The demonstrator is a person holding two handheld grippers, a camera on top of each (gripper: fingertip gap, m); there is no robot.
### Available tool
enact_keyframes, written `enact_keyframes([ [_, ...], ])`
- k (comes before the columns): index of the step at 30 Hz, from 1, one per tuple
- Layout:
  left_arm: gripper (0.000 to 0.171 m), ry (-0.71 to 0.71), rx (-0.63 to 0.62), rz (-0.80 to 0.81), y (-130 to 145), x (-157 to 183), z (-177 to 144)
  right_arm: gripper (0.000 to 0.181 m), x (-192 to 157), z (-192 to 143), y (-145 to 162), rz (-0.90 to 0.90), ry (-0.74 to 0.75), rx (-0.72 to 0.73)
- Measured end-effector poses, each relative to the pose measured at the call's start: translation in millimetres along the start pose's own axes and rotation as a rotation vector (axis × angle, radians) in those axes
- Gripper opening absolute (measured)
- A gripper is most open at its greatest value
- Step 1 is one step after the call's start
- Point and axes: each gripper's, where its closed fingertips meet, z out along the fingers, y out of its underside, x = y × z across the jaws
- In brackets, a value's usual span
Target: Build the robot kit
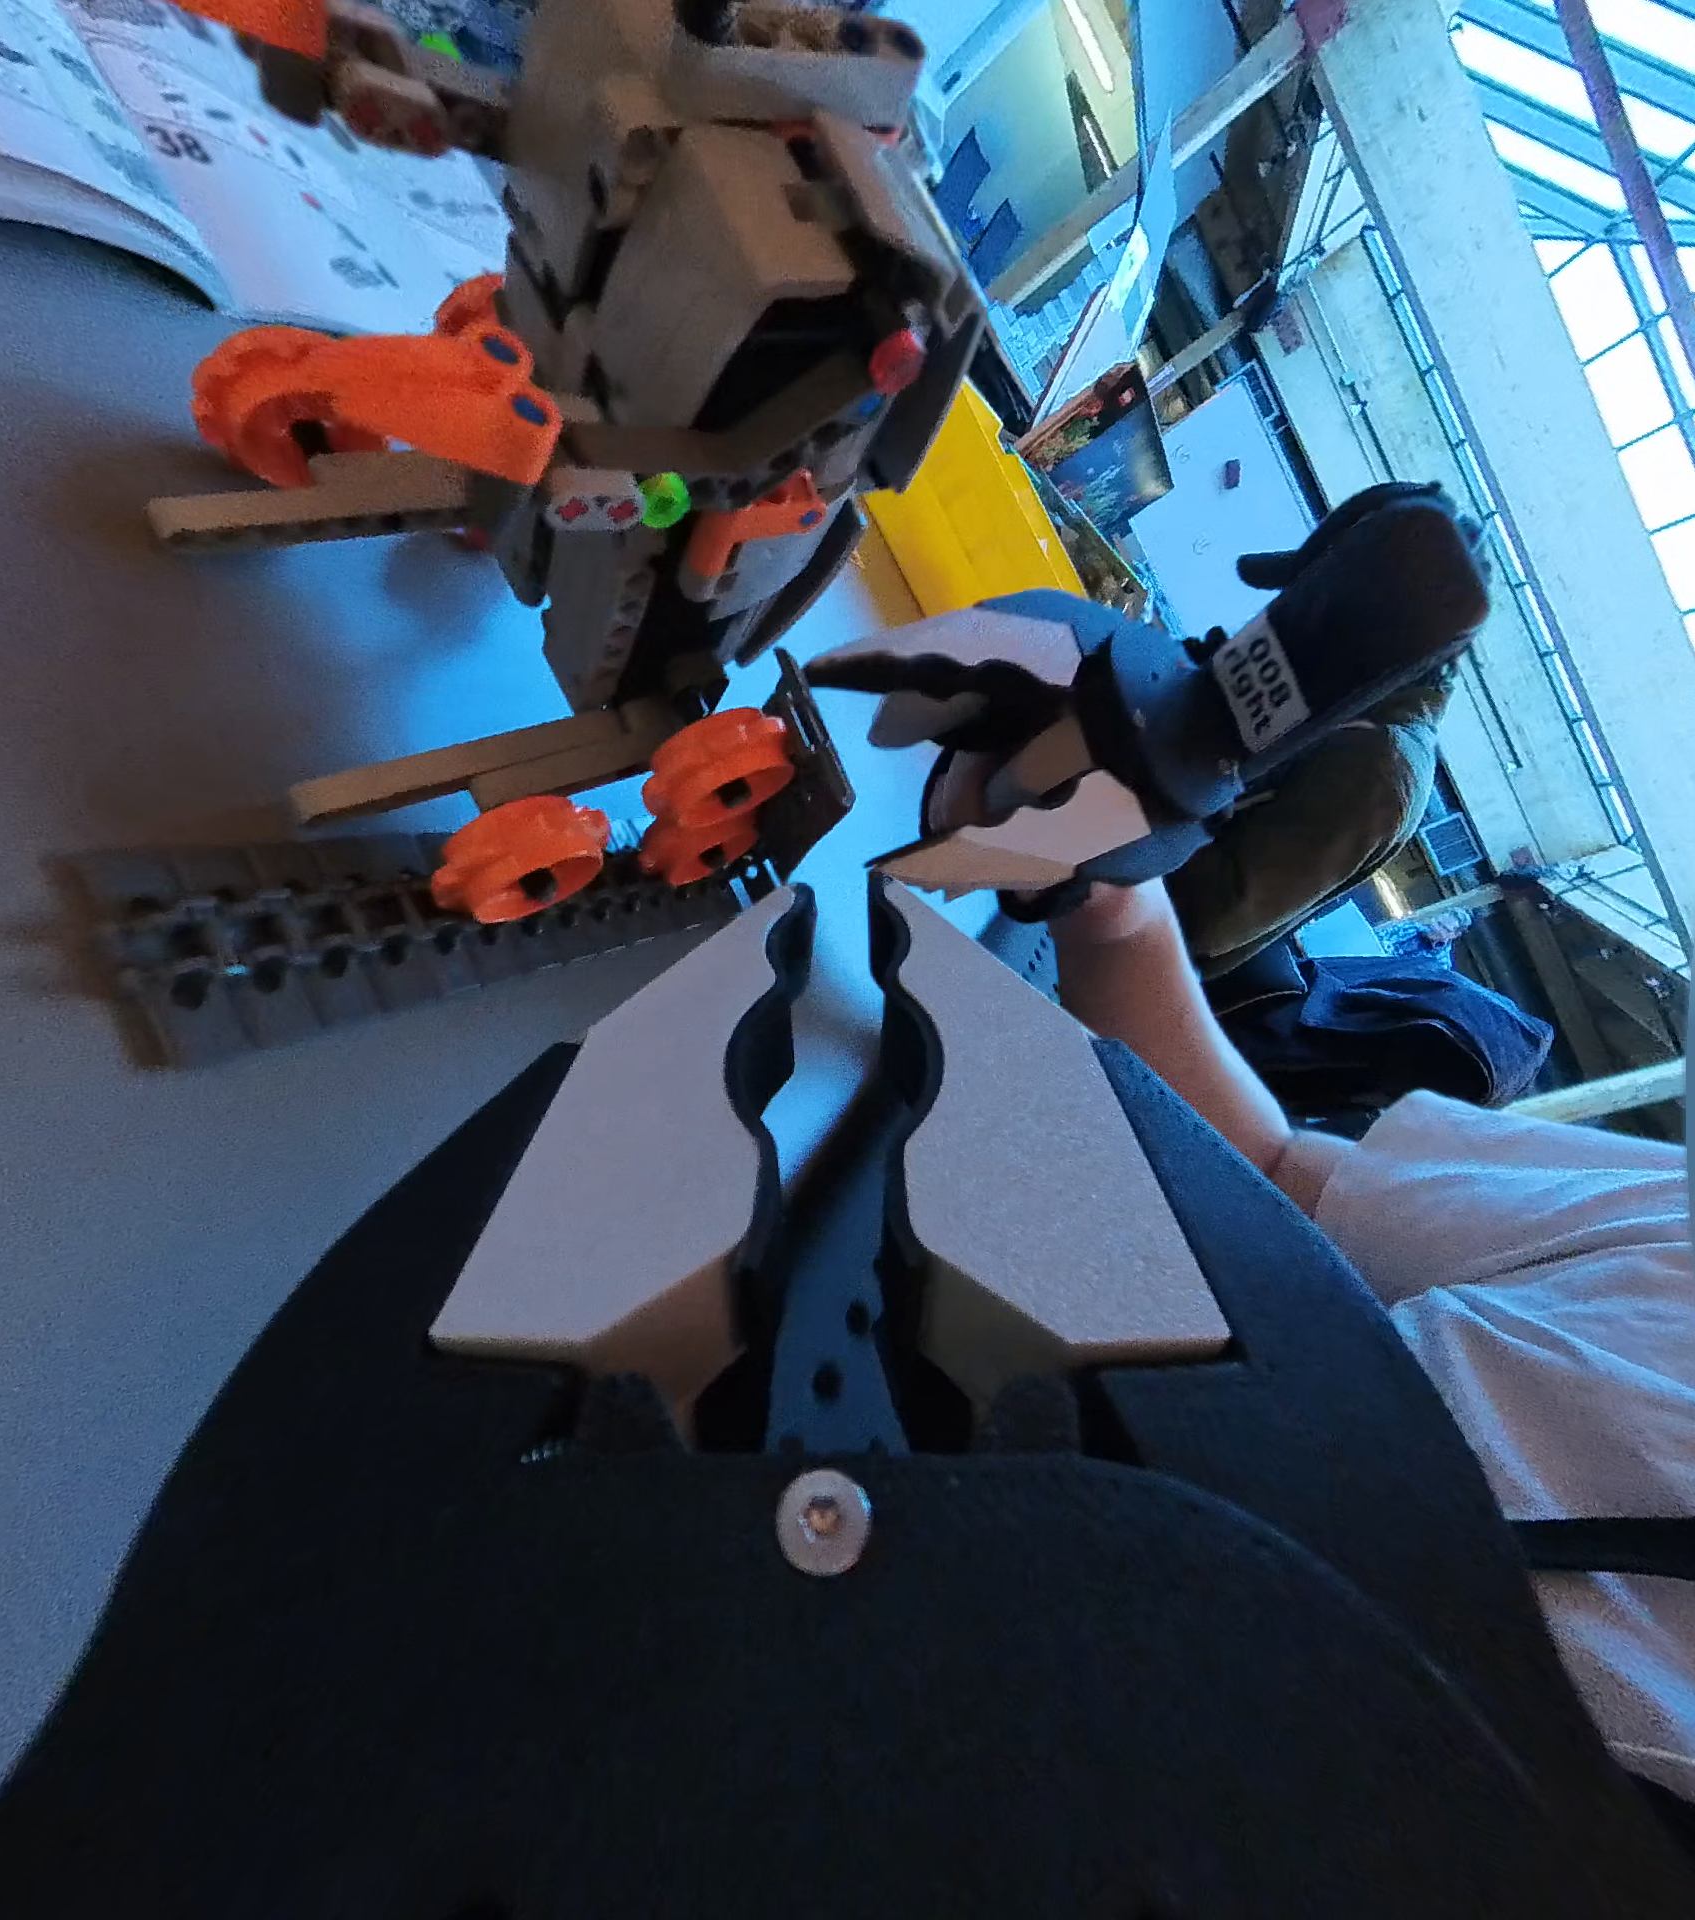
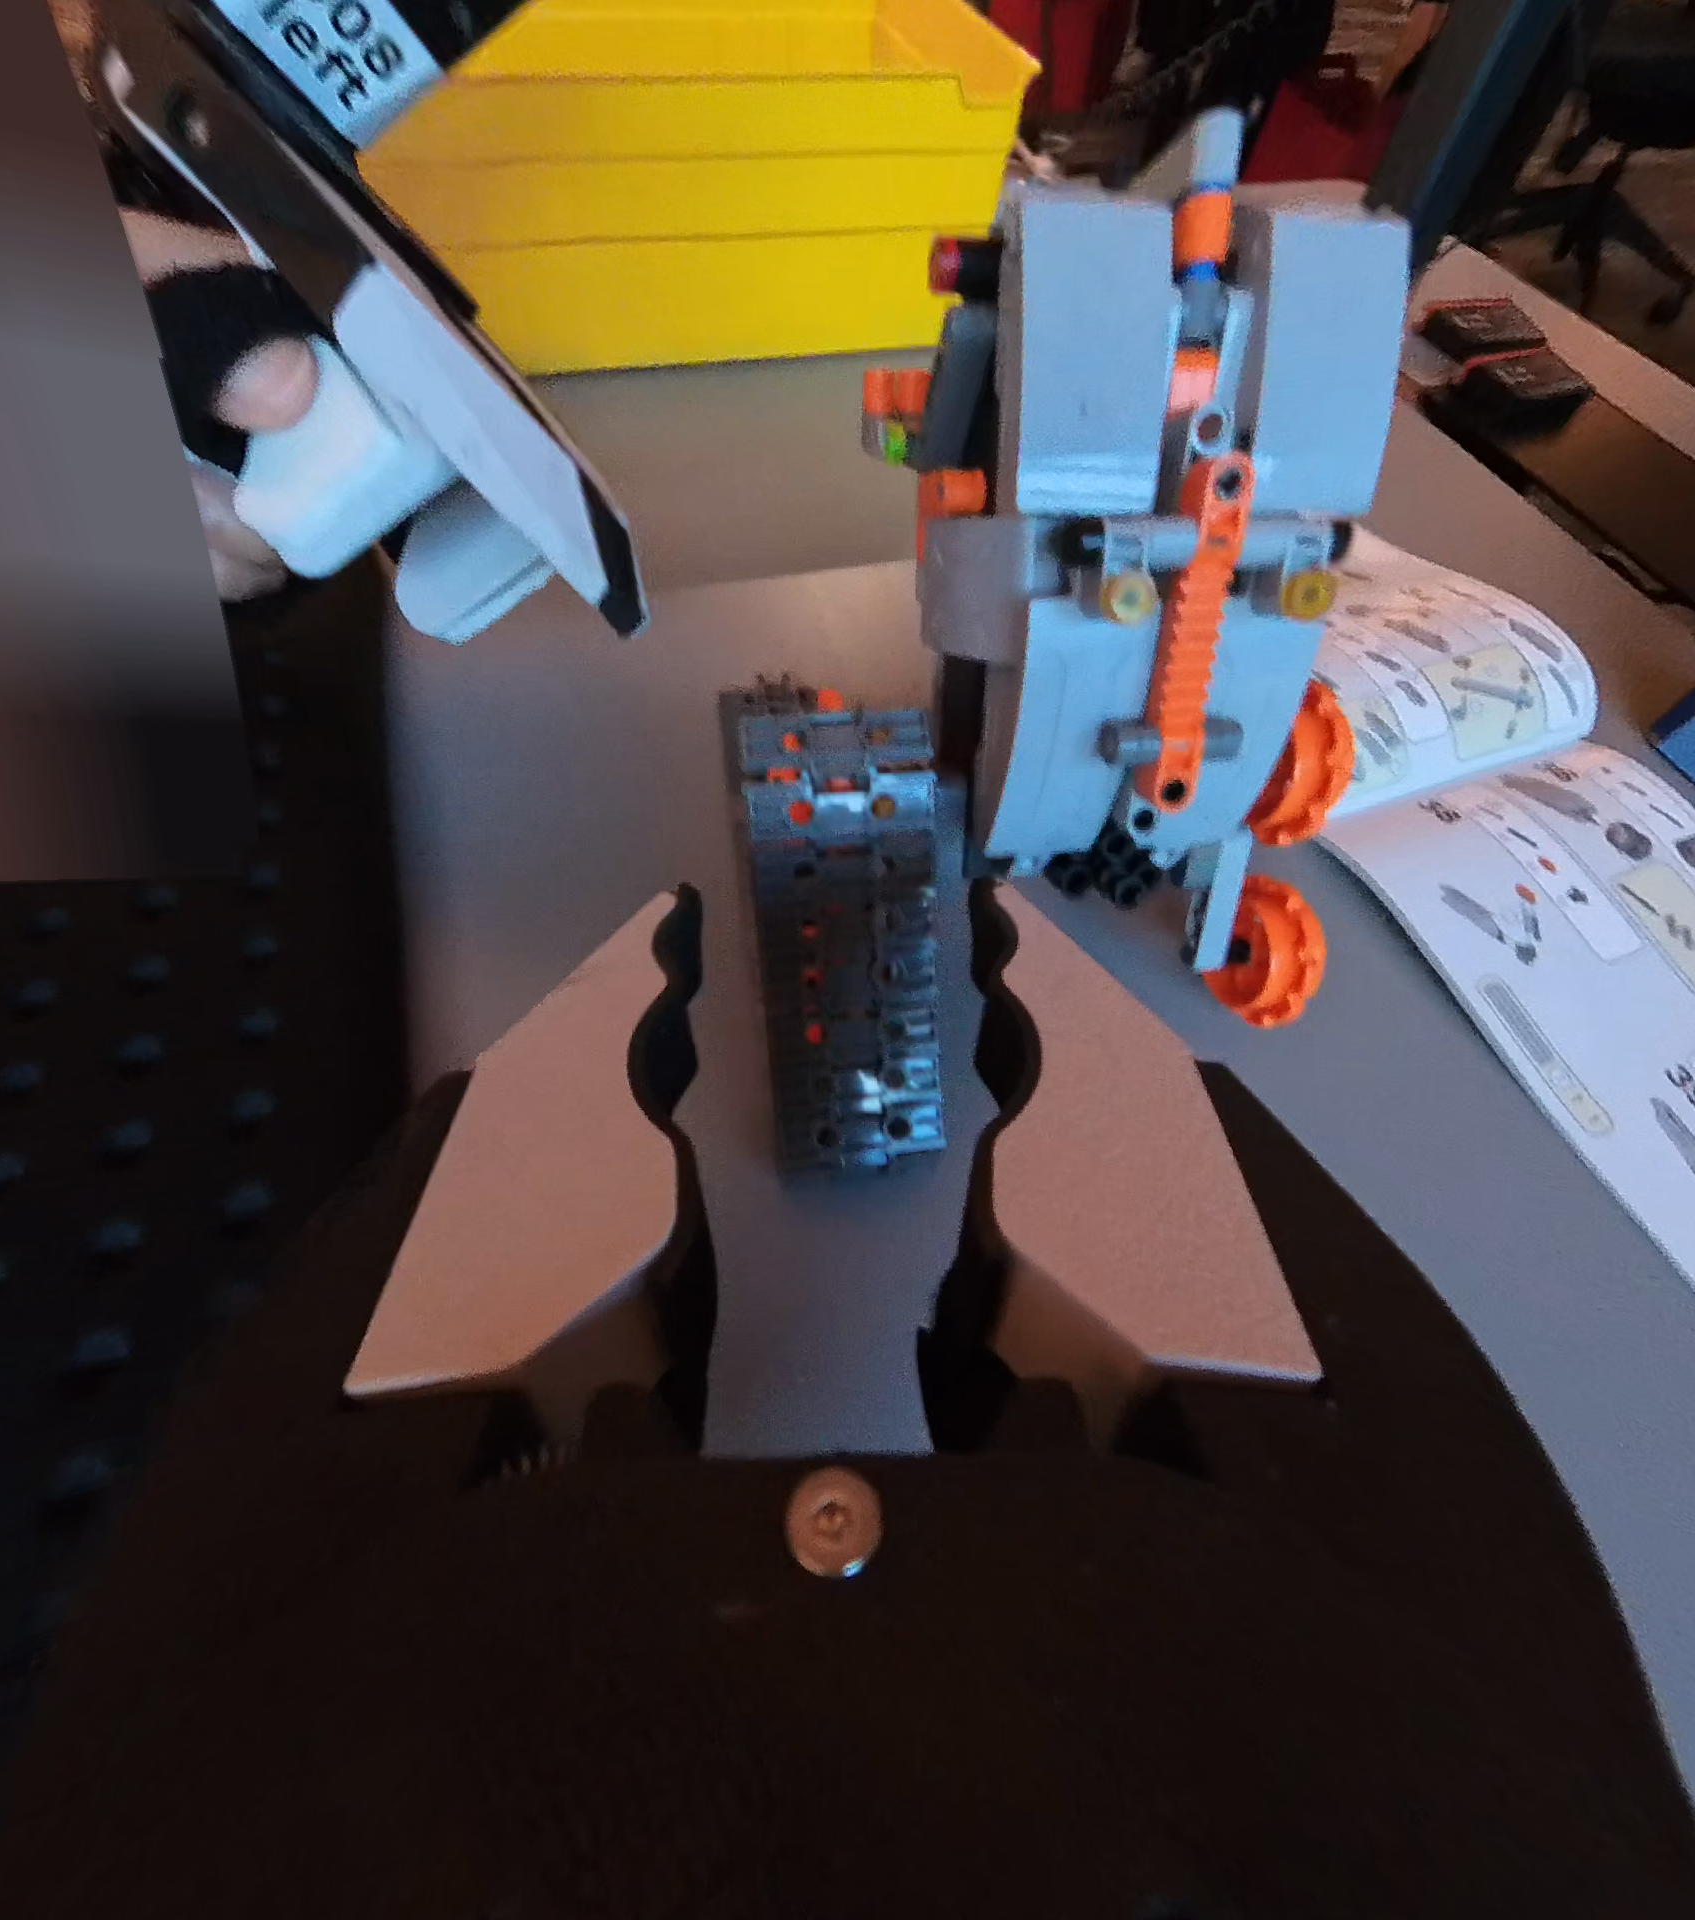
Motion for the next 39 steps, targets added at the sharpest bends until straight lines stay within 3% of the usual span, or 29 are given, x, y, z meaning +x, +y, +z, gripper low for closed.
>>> enact_keyframes([
  [5,0.008,-0.015,0.014,-0.018,3.5,-6.9,-4.4,0.052,-1.3,17.8,-6.7,-0.048,-0.024,-0.087],
  [8,0.009,-0.005,0.003,-0.027,6.3,-5.7,-1.0,0.038,1.4,21.5,-6.1,-0.065,-0.002,-0.089],
  [13,0.010,0.024,-0.029,-0.014,8.4,0.3,6.7,0.038,3.6,15.8,-8.9,-0.043,0.010,-0.021],
  [20,0.016,-0.014,-0.092,0.124,1.8,6.5,12.4,0.038,7.9,5.2,-15.7,-0.015,0.010,0.144],
  [29,0.028,0.051,-0.129,0.082,-5.7,25.8,15.8,0.038,4.7,-18.6,-40.8,-0.025,0.022,0.359],
  [39,0.027,0.019,-0.129,0.096,-15.6,32.9,20.9,0.037,1.6,-27.9,-43.9,-0.023,0.041,0.410],
])
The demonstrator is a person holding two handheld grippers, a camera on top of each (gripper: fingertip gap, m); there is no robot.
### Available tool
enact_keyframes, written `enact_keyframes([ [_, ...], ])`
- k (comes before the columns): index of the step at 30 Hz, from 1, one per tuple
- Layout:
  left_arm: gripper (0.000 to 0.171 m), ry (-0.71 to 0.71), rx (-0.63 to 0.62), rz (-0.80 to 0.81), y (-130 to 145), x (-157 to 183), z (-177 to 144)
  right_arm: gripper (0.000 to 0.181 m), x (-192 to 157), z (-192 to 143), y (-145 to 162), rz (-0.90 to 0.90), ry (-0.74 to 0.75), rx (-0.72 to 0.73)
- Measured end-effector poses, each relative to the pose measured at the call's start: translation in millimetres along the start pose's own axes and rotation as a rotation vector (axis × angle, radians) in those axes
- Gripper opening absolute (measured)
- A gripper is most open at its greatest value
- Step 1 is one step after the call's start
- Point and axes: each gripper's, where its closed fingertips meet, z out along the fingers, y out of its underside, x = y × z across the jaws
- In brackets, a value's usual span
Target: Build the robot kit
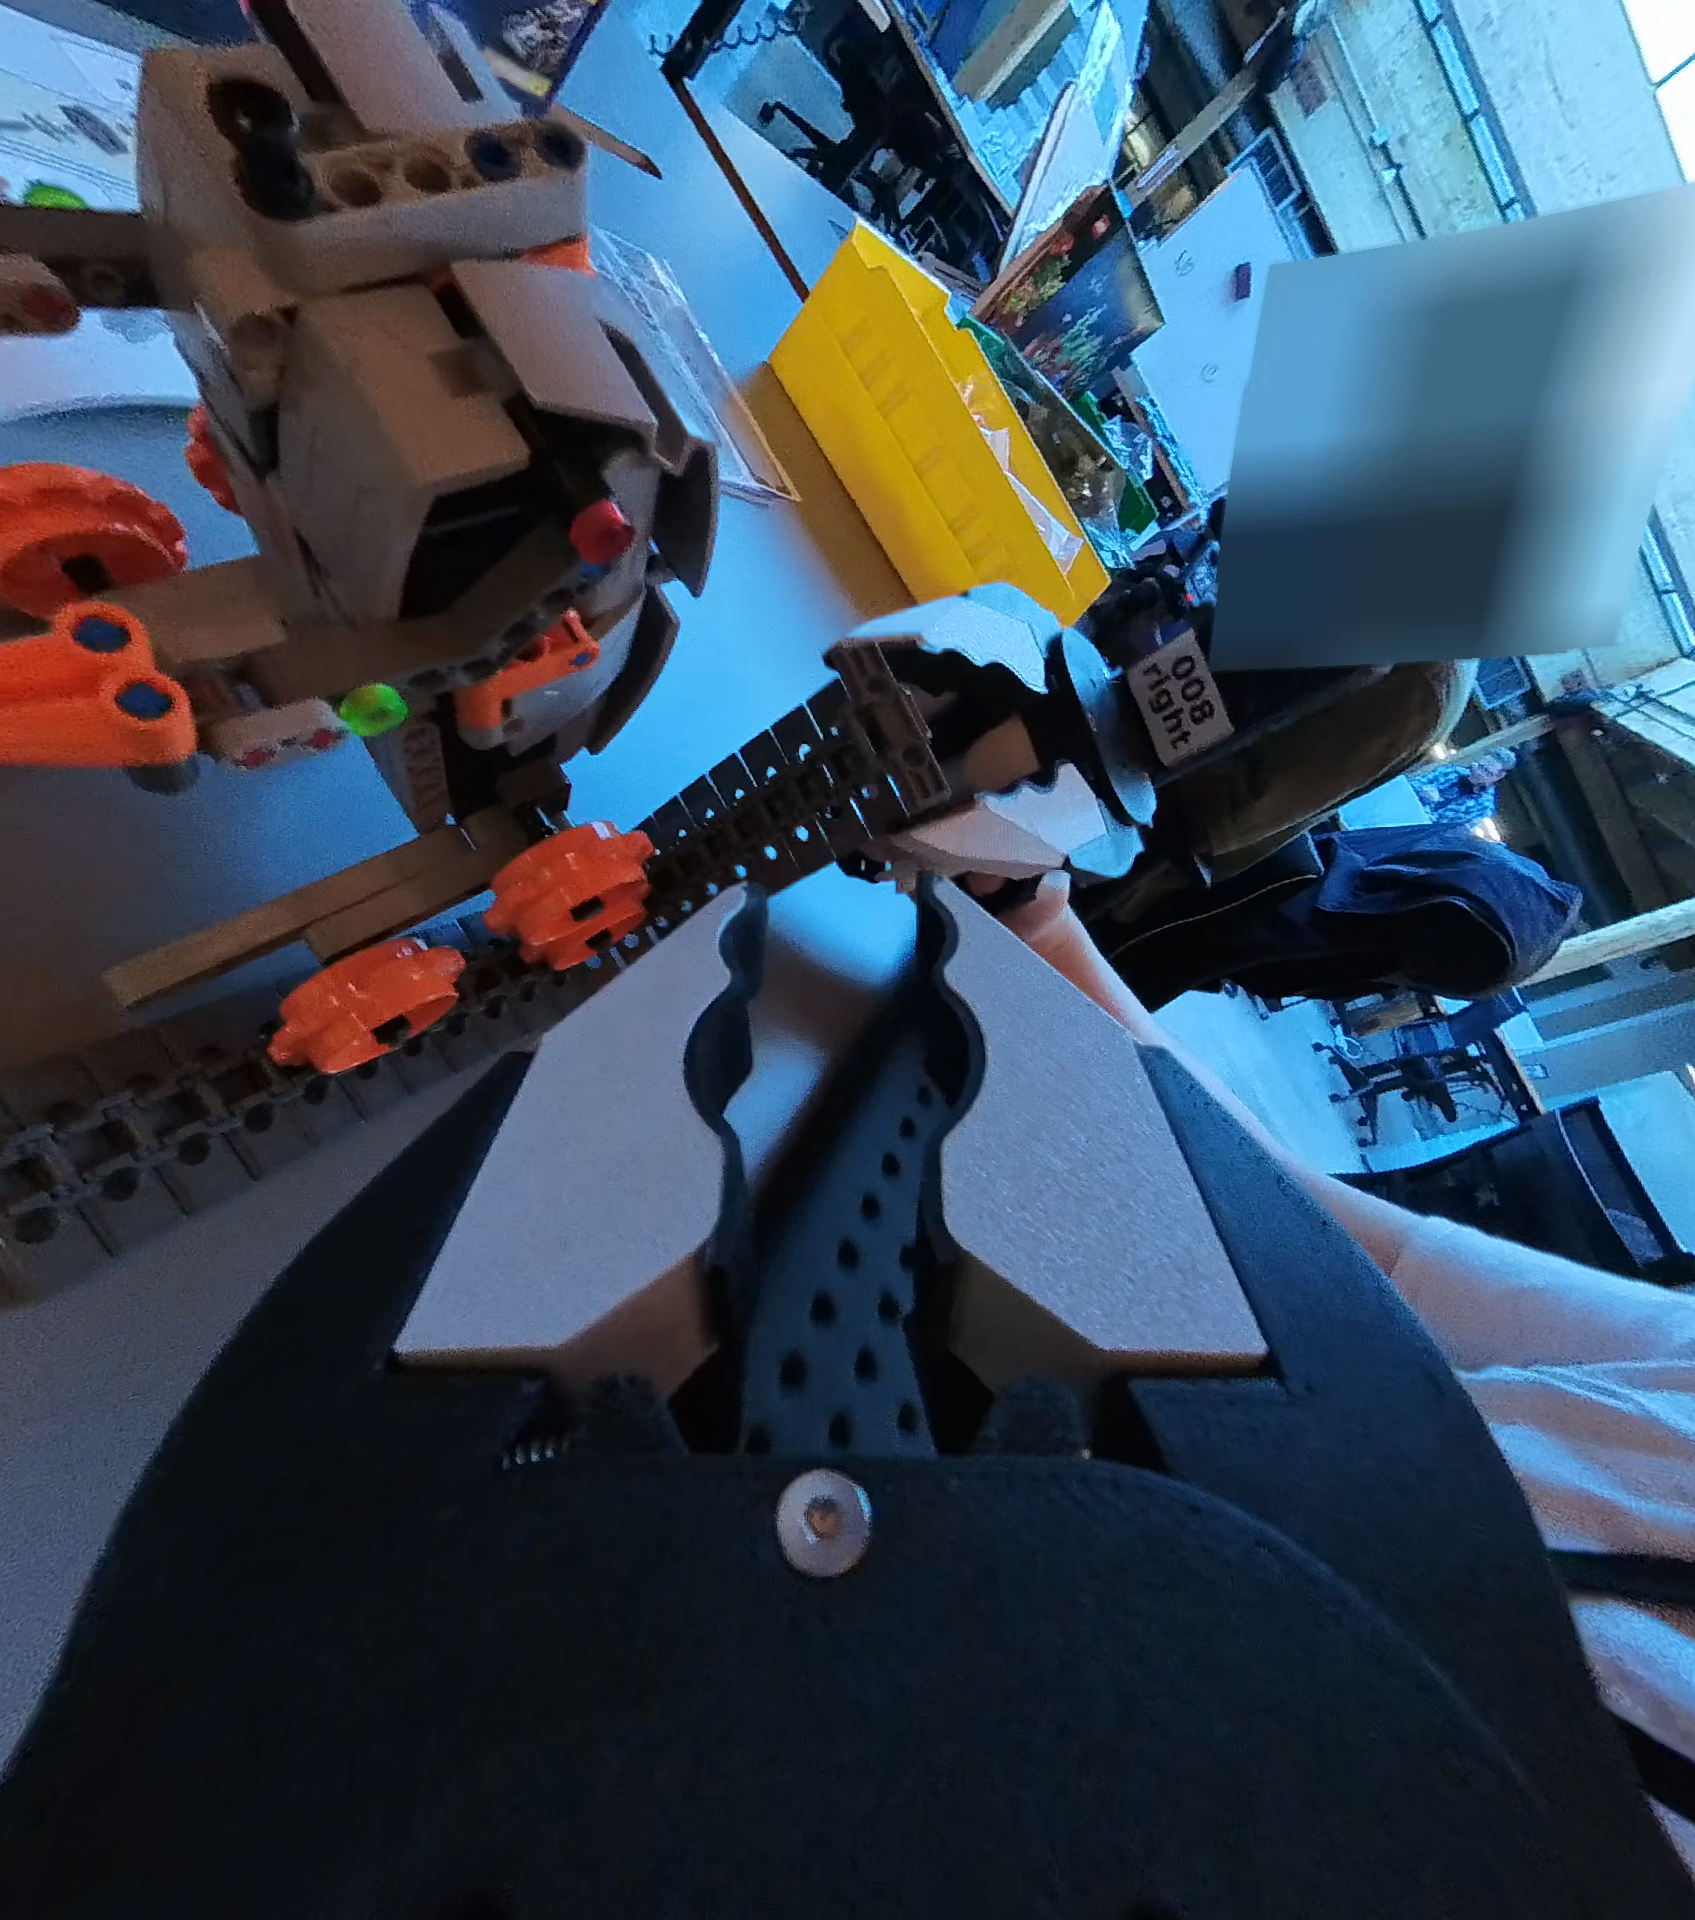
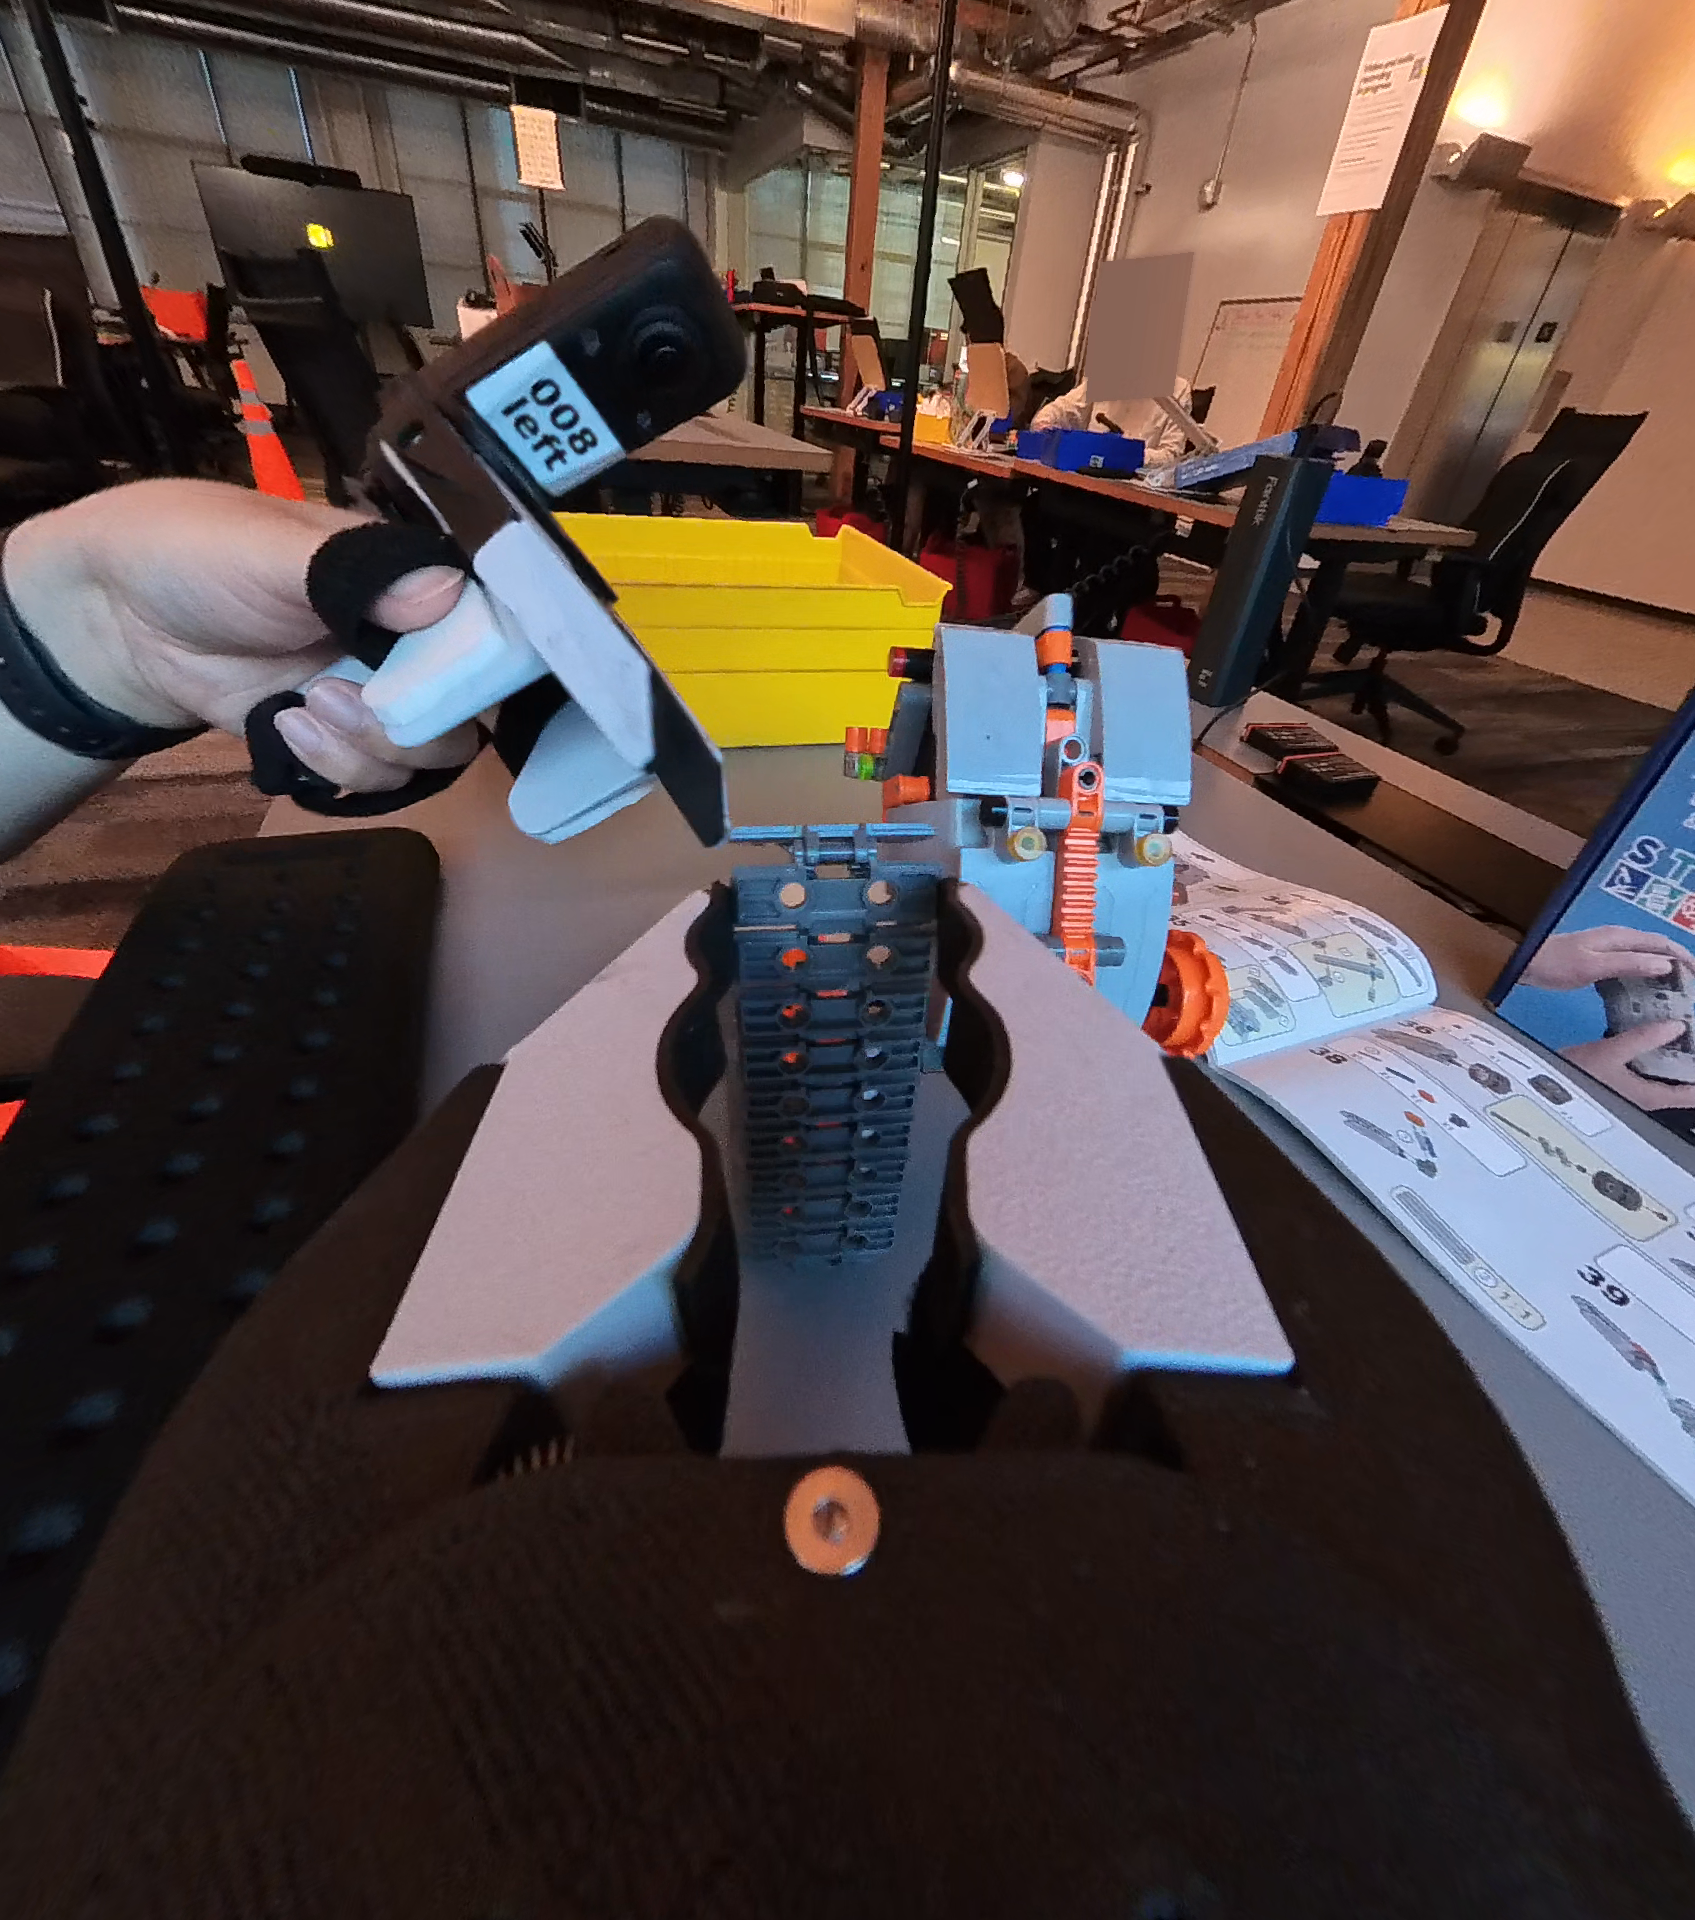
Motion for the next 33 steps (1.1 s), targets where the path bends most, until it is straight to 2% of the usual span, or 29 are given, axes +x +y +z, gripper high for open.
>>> enact_keyframes([
  [11,0.028,0.011,0.037,-0.087,-14.1,-2.1,4.1,0.037,-4.1,-0.8,-4.3,-0.034,-0.017,0.018],
  [19,0.030,0.117,-0.003,-0.174,-7.4,5.4,28.1,0.037,-6.2,-2.6,-8.7,-0.046,-0.026,0.037],
  [24,0.029,0.236,0.040,-0.268,-16.1,13.6,32.7,0.037,-4.5,-4.3,-8.2,-0.047,-0.024,0.036],
  [31,0.029,0.221,0.004,-0.254,-13.0,13.4,40.8,0.037,-6.0,-3.4,-6.2,-0.071,-0.030,0.020],
  [33,0.033,0.221,-0.008,-0.269,-11.1,12.6,41.9,0.037,-7.0,-3.5,-6.5,-0.084,-0.029,0.019],
])
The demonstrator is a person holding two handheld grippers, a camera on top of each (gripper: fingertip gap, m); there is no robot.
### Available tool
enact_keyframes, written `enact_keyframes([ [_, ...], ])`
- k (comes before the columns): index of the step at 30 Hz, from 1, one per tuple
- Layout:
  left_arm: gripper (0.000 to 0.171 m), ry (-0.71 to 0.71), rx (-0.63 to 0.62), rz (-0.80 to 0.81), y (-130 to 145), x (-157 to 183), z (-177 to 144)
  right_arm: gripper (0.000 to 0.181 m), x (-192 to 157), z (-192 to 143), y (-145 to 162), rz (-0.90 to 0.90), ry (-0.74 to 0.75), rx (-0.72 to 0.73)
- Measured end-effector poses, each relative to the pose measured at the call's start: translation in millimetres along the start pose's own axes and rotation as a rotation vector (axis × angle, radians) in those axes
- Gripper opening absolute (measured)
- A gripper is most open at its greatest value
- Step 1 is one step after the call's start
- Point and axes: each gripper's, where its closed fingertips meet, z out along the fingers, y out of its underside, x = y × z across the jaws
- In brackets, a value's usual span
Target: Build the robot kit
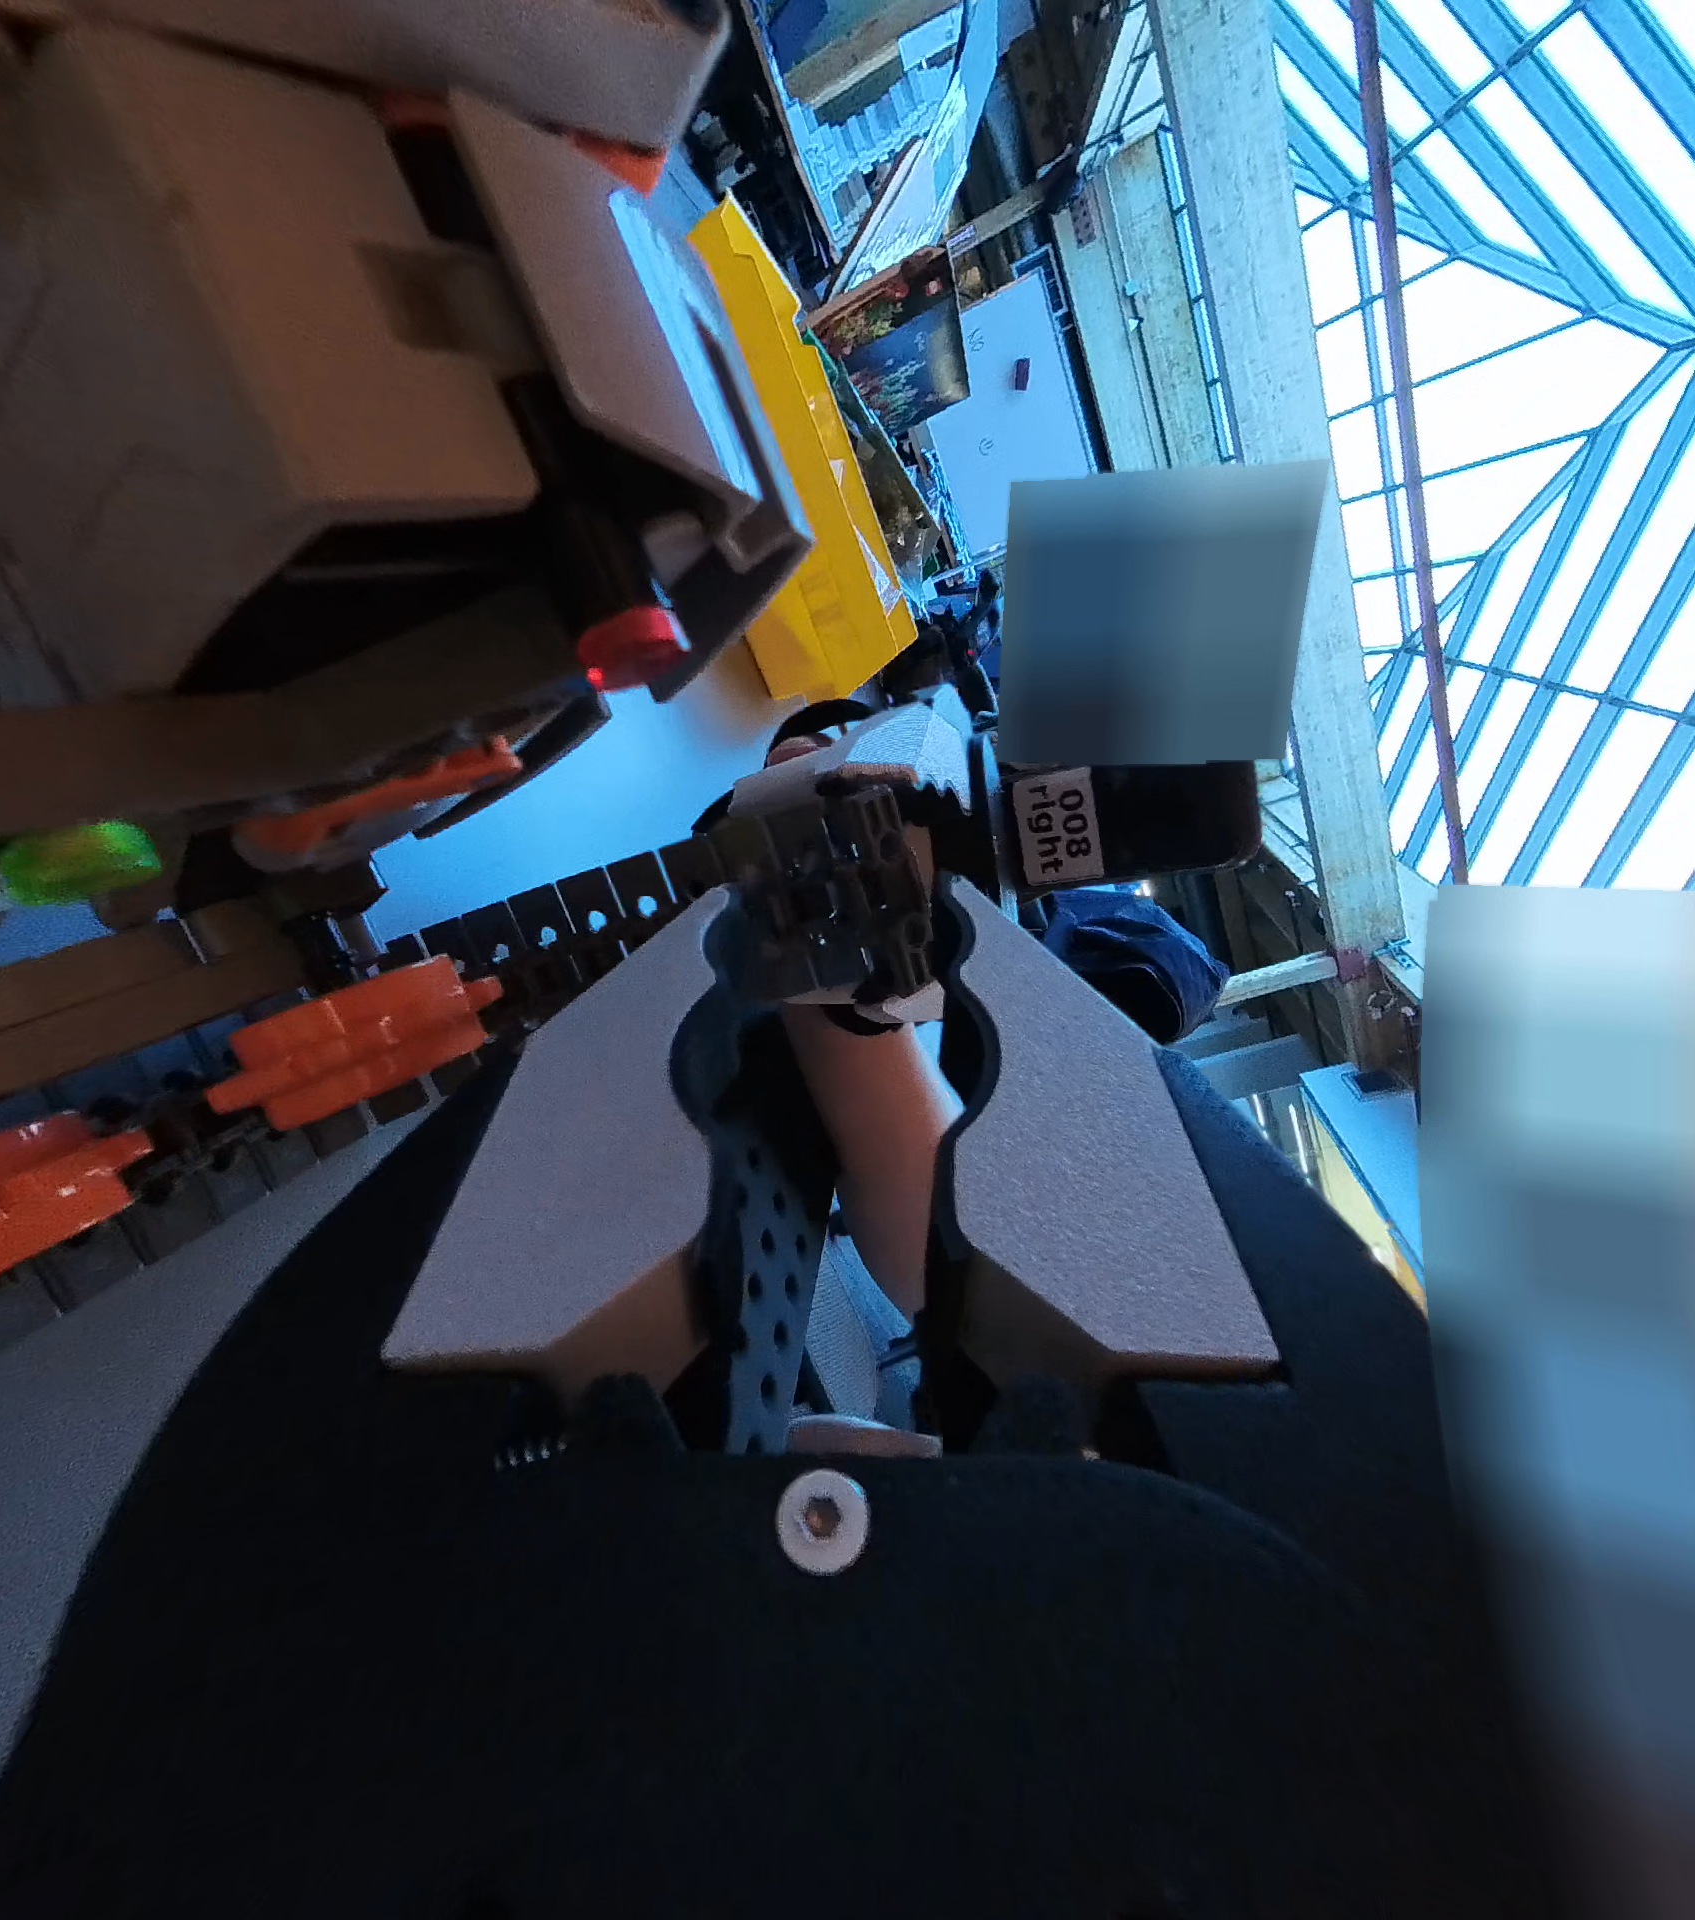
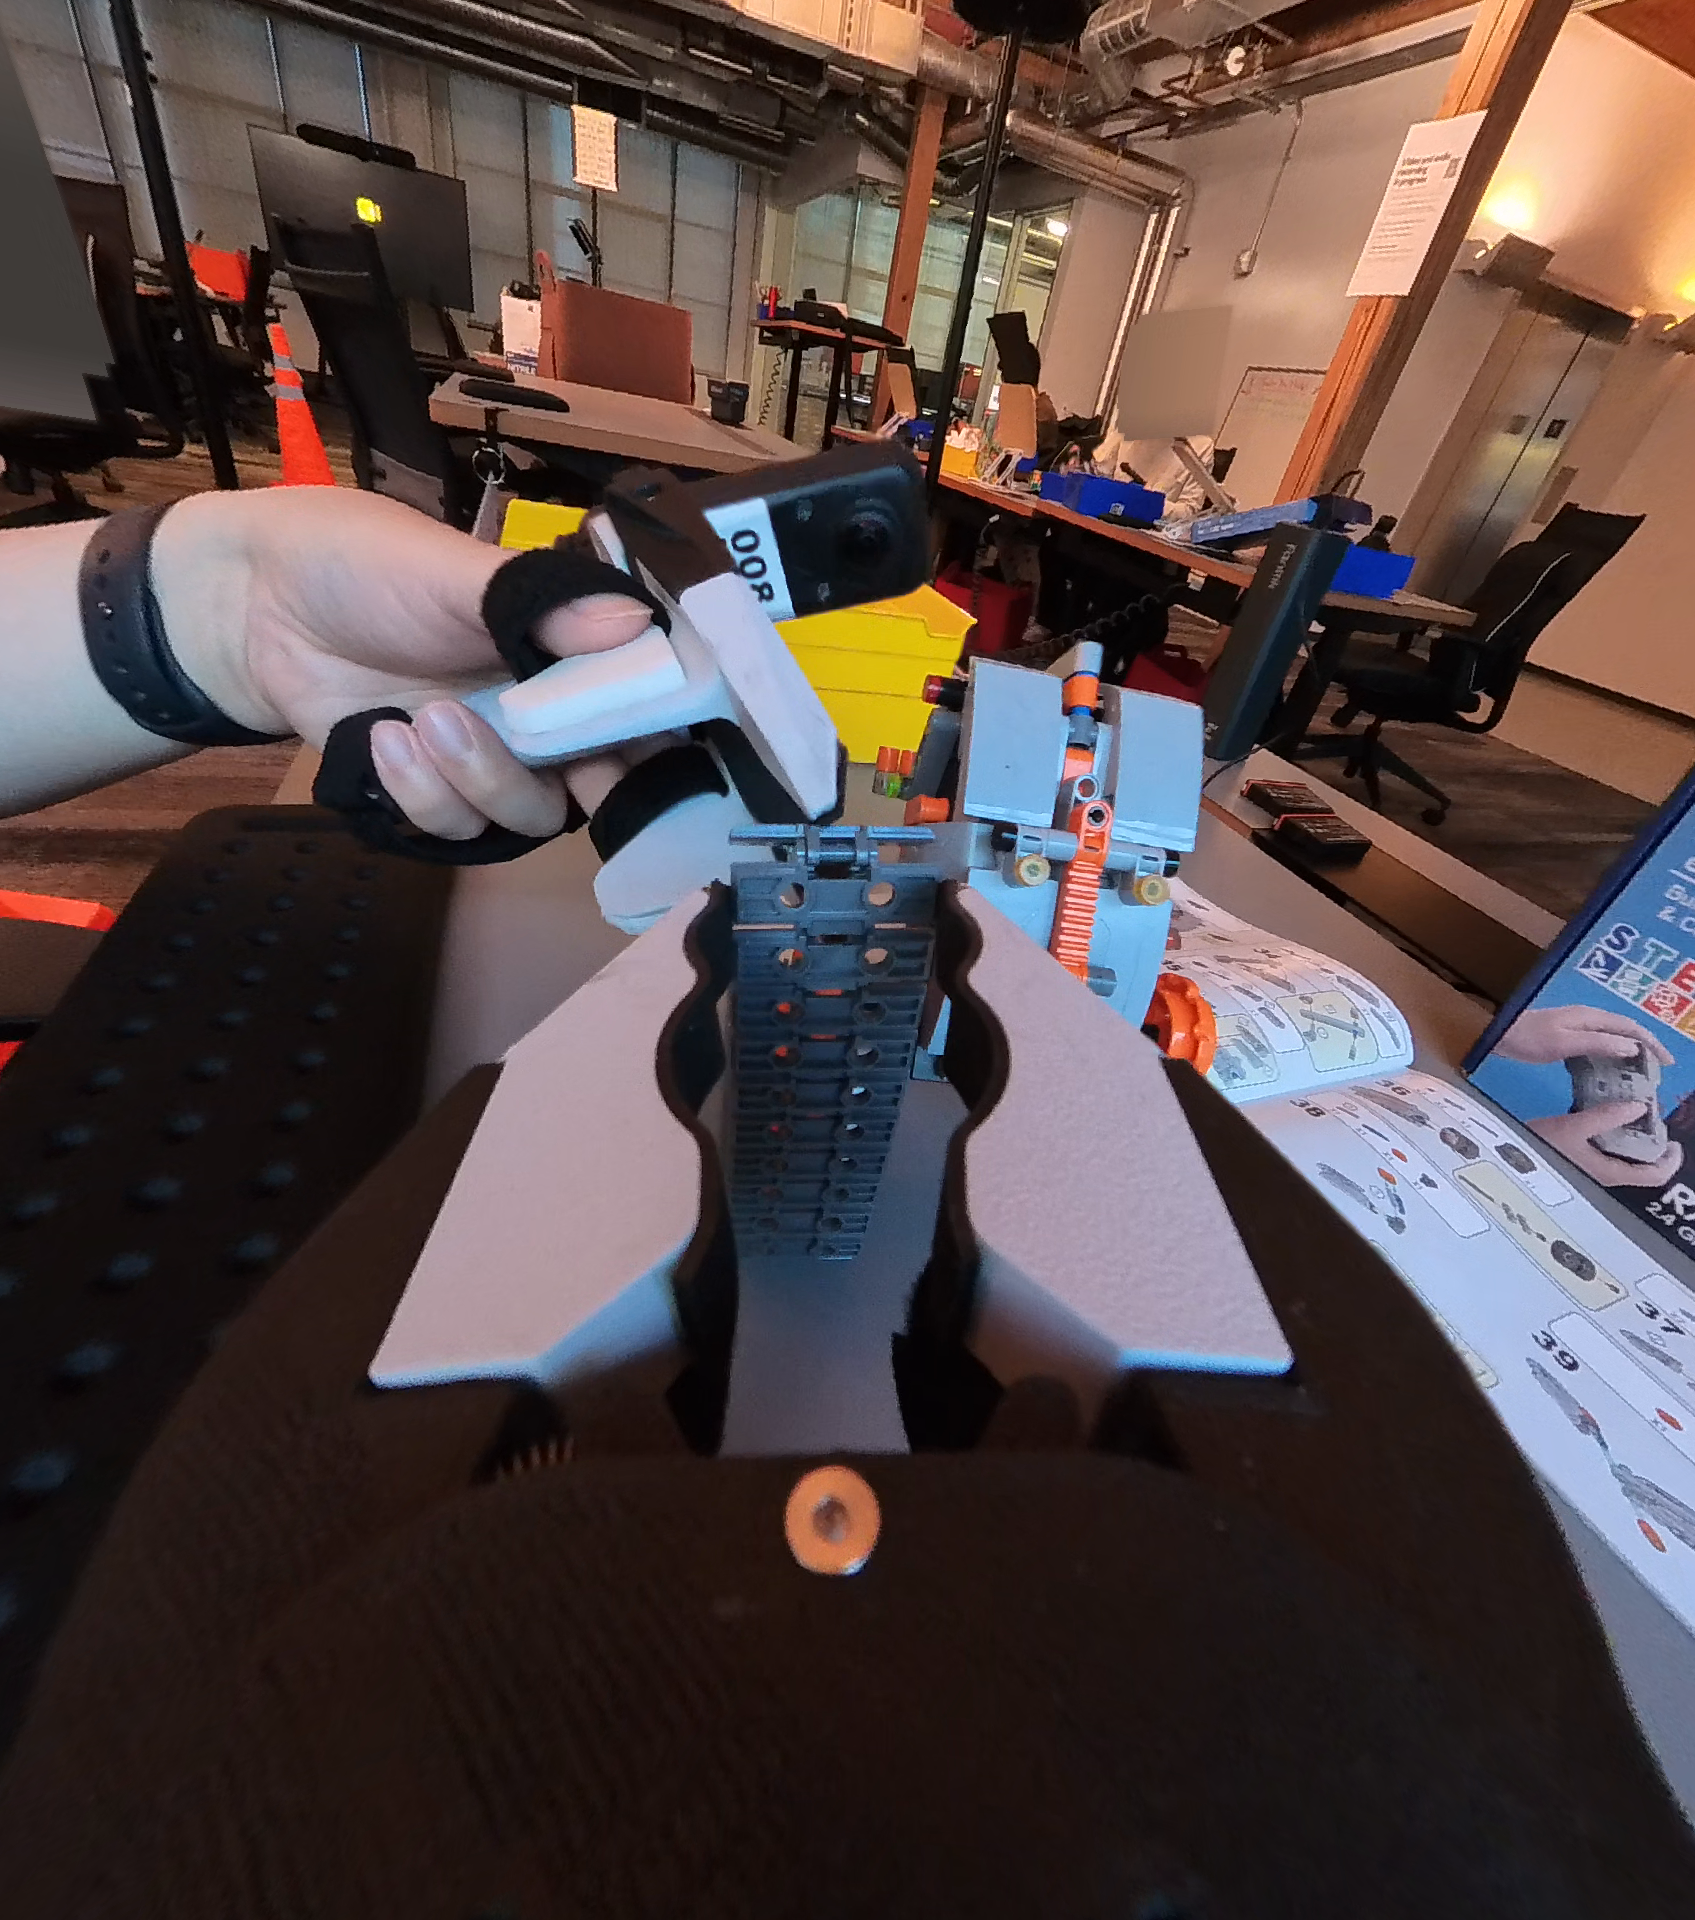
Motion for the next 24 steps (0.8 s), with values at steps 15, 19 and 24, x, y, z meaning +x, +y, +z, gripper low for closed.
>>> enact_keyframes([
  [15,0.004,0.005,-0.012,0.036,-5.6,5.5,-4.2,0.038,1.7,0.7,4.9,-0.012,0.008,-0.027],
  [19,0.009,-0.012,-0.062,0.045,-0.5,6.1,0.5,0.038,0.5,1.4,6.2,-0.021,0.004,-0.036],
  [24,0.006,-0.088,-0.096,0.093,-1.4,0.8,2.0,0.038,2.4,1.6,10.1,-0.014,0.009,-0.054],
])
